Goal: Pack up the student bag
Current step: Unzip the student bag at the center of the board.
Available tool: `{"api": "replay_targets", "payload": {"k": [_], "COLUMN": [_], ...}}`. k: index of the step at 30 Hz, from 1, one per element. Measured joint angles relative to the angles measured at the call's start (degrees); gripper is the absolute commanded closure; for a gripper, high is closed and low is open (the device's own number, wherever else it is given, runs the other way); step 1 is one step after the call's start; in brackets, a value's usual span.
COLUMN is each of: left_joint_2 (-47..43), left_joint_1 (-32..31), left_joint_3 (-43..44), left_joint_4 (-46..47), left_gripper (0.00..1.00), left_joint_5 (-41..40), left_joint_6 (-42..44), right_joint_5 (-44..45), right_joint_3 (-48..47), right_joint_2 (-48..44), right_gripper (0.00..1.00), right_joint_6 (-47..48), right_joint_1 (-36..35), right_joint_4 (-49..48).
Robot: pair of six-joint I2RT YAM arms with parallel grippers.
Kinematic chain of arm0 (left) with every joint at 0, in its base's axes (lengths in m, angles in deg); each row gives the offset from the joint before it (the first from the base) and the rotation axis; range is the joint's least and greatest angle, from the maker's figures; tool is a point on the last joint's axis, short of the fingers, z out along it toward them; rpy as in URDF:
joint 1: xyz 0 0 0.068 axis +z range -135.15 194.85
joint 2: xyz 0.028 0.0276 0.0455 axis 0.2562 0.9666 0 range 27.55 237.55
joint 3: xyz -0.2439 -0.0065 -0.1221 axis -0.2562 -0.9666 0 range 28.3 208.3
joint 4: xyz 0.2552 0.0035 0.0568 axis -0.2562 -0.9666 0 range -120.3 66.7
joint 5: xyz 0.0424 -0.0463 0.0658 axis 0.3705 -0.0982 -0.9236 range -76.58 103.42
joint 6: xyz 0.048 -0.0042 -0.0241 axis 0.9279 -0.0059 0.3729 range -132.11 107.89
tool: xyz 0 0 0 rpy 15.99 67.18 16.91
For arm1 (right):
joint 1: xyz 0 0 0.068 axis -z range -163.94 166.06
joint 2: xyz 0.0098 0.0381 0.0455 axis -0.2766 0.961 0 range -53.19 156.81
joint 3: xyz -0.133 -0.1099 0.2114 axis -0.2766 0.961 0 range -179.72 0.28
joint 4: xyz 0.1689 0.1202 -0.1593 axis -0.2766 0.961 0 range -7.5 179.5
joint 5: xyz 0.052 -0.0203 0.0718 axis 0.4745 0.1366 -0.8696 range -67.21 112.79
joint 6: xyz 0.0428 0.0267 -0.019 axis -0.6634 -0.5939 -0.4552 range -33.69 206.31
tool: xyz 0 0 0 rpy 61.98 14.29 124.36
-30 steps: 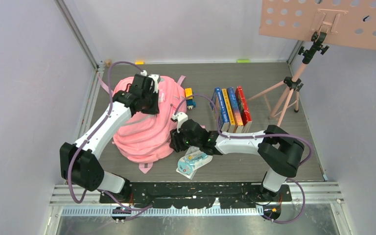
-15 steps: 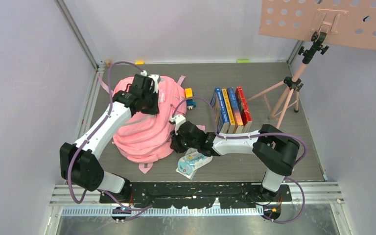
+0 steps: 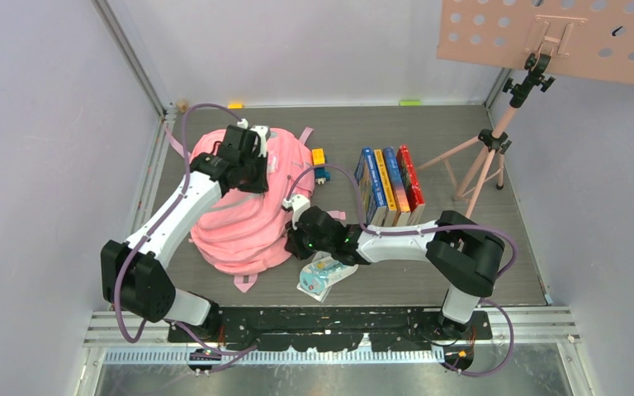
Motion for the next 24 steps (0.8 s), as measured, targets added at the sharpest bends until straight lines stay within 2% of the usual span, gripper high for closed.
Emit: {"api": "replay_targets", "payload": {"k": [4,11,14,17,24], "left_joint_2": [0.0,0.0,0.0,0.0,0.0], "left_joint_1": [0.0,0.0,0.0,0.0,0.0], "left_joint_3": [0.0,0.0,0.0,0.0,-0.1], "left_joint_4": [0.0,0.0,0.0,0.0,0.0], "left_gripper": [1.0,1.0,1.0,1.0,1.0], "left_joint_5": [0.0,0.0,0.0,0.0,0.0], "left_joint_6": [0.0,0.0,0.0,0.0,0.0], "right_joint_5": [0.7,1.2,1.3,1.3,1.4], "right_joint_3": [0.0,-0.2,-0.8,-1.1,-1.2], "right_joint_2": [0.0,0.0,0.6,1.0,1.2], "right_gripper": [0.78,0.75,0.82,0.98,1.0], "right_joint_6": [-0.3,-0.8,-0.8,-0.7,-0.8], "right_joint_1": [0.0,0.0,0.0,0.0,-0.4], "right_joint_4": [0.0,-0.9,-1.0,-1.3,-1.3]}}
